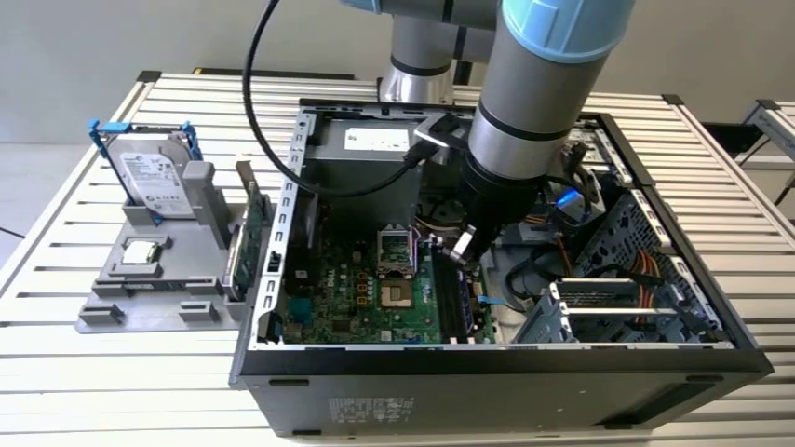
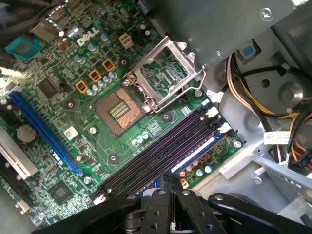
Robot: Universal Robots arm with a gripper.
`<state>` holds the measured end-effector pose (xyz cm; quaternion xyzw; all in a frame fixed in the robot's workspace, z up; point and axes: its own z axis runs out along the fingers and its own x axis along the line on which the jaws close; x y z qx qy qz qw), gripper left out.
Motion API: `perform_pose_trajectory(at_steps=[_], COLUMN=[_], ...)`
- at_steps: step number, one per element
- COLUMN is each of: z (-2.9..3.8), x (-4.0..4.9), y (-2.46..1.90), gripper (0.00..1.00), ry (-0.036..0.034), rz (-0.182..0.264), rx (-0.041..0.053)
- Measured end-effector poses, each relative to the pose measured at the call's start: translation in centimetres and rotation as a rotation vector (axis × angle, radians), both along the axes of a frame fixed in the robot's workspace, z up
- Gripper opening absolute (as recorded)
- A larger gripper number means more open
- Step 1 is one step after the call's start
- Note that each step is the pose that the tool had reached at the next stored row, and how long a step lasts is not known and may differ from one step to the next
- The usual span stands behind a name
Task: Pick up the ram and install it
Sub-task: 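Press down the ram until it locks into place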
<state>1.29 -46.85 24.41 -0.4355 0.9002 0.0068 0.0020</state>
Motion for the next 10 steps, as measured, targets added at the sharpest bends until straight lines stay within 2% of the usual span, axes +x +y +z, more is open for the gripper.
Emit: perform_pose_trajectory(at_steps=[10], z=[0.0], x=[0.06], y=[0.0], gripper=[0.0], ry=[0.0], rz=[0.12], rx=[0.0])
